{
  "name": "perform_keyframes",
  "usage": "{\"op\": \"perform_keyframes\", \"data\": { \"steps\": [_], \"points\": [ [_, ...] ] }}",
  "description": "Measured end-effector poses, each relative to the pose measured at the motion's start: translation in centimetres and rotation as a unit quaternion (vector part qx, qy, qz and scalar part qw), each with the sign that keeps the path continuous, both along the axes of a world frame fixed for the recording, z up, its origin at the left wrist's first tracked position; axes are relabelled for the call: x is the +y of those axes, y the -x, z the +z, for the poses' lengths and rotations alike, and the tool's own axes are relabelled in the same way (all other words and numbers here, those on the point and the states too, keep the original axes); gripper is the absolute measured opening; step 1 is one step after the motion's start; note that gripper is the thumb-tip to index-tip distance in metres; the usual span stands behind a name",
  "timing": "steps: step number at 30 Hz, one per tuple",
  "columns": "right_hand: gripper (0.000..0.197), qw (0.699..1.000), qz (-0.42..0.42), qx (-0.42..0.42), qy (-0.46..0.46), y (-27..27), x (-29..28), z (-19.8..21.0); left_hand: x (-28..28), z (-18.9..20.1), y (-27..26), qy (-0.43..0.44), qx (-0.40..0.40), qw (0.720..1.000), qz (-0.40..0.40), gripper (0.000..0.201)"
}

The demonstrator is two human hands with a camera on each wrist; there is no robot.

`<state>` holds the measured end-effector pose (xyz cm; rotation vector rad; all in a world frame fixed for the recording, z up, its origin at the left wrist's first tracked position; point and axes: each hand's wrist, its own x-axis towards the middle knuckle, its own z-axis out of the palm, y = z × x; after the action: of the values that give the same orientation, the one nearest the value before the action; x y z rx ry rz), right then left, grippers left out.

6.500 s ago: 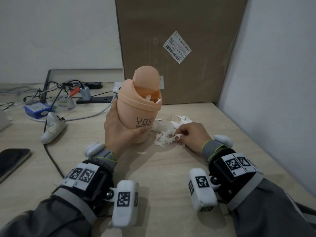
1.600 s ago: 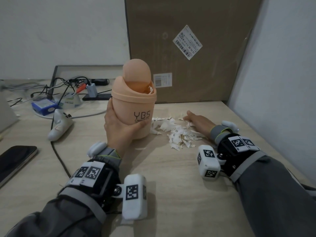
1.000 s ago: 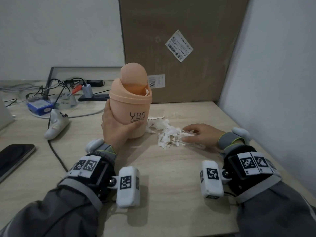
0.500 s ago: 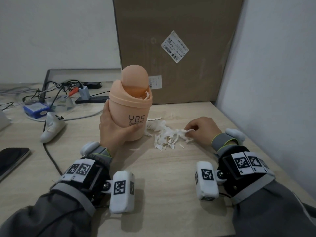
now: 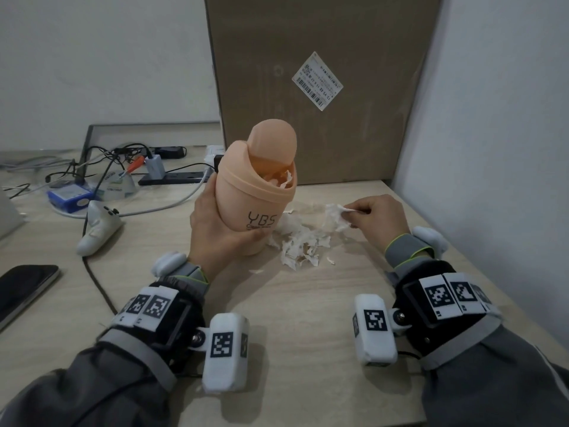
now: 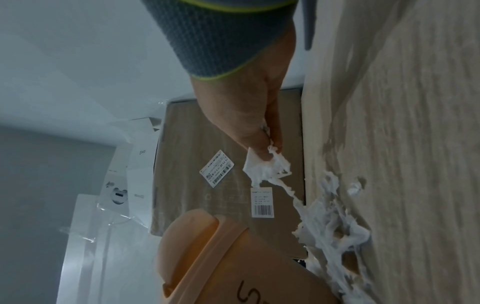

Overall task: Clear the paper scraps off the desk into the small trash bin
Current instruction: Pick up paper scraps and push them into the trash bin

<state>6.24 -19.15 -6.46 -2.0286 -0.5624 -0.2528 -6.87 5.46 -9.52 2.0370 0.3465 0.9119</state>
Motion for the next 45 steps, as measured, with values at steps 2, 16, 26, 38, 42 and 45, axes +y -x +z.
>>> {"op": "perform_keyframes", "data": {
  "steps": [2, 16, 26, 38, 42, 45],
  "points": [
    [0.011, 0.999, 0.008, -0.019, -0.032, 0.3, 0.1, 0.4, 0.0, 0.1, -0.1, -0.017, 0.005, 1.0, 0.001, 0.136],
    [0.01, 0.96, 0.078, -0.232, -0.136, 4.1, 2.4, 2.1, -2.6, 1.6, 0.9, -0.12, 0.03, 0.991, -0.057, 0.135],
    [0.02, 0.954, 0.153, -0.242, -0.094, 4.4, 2.8, 1.7, -3.3, 1.7, 1.2, -0.141, 0.027, 0.986, -0.086, 0.13],
    [0.029, 0.963, 0.247, -0.102, -0.015, 5.7, 2.2, 2.3, -3.1, 1.4, 1.0, -0.129, 0.035, 0.988, -0.082, 0.132],
    [0.039, 0.962, 0.272, -0.028, -0.027, 6.0, 2.7, 1.8, -3.2, 1.6, 1.1, -0.129, 0.042, 0.987, -0.081, 0.133],
    [0.06, 0.97, 0.211, -0.118, -0.038, 5.7, 2.8, 1.9, -3.1, 1.5, 1.1, -0.122, 0.043, 0.988, -0.079, 0.132]
  ]
}}
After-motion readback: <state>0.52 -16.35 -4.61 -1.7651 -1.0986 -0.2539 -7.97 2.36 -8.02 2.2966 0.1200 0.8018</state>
